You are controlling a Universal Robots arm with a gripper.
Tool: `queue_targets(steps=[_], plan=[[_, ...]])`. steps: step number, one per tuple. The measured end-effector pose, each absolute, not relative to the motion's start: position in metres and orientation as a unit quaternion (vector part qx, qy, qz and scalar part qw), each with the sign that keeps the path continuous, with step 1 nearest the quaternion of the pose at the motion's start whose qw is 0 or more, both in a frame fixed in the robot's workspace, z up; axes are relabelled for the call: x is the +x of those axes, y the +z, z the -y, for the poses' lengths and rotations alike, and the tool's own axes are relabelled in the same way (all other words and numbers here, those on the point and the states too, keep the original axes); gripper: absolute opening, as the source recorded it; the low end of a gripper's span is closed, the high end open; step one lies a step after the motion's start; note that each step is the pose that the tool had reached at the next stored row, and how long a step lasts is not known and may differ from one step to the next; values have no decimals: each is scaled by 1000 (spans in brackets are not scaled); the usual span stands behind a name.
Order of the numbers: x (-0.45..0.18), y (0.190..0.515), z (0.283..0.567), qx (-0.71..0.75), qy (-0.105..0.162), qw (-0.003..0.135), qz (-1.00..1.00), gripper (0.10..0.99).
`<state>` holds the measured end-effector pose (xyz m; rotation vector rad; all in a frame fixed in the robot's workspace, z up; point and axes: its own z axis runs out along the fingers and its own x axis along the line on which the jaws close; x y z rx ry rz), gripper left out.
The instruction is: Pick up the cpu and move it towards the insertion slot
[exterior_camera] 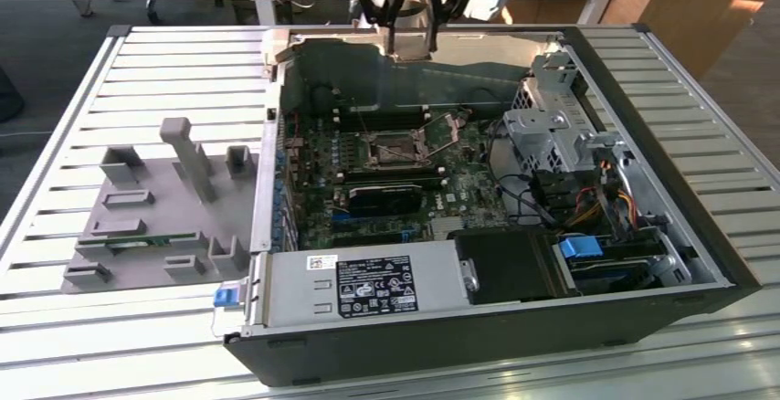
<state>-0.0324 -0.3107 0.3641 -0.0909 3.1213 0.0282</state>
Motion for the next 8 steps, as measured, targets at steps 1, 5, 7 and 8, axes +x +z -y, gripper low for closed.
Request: queue_targets(steps=[1,5,7,8], plan=[[-32,364,310,-30,9,9,-999,537],[-32,364,310,-30,9,9,-999,537],[-32,364,310,-30,9,9,-999,537],[-32,364,310,-30,9,9,-999,537]])
